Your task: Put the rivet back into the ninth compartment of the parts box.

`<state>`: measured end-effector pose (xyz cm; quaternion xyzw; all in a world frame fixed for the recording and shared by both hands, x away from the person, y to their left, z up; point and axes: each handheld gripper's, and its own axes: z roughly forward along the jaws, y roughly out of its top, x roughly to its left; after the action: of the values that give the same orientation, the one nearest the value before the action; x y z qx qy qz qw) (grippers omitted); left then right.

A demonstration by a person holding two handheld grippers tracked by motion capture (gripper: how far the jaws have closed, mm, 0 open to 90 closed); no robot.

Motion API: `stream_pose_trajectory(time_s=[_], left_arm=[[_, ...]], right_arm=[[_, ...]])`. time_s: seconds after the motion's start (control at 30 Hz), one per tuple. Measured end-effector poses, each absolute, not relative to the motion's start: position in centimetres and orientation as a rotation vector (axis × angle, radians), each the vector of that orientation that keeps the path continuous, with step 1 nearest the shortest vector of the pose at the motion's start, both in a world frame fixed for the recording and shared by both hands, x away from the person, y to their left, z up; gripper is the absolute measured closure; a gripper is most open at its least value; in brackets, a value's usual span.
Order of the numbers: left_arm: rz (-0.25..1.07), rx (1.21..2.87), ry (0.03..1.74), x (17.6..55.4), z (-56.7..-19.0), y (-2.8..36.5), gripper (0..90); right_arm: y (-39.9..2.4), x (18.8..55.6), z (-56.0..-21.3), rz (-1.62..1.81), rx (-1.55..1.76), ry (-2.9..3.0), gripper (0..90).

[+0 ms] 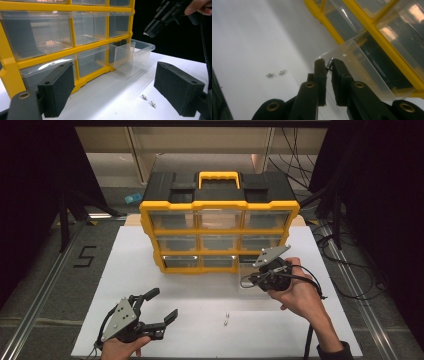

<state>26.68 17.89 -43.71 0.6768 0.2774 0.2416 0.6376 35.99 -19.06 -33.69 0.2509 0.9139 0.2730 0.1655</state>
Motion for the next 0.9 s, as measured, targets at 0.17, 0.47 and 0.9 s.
stream_pose_trajectory(time_s=[0.17,0.47,0.9], left_arm=[[0.551,1.546,0.631,26.7,-43.7,17.9,16.1],[0.550,1.545,0.631,26.7,-43.7,17.8,16.2],[0.551,1.548,0.626,26.7,-43.7,17.8,16.2]], right_arm=[[-19.8,36.7,-34.0,0.773,0.748,2.584,83.0],[-21.2,38.1,-35.0,0.764,0.795,2.549,83.1],[-22.2,39.3,-36.4,0.732,0.861,2.549,83.0]])
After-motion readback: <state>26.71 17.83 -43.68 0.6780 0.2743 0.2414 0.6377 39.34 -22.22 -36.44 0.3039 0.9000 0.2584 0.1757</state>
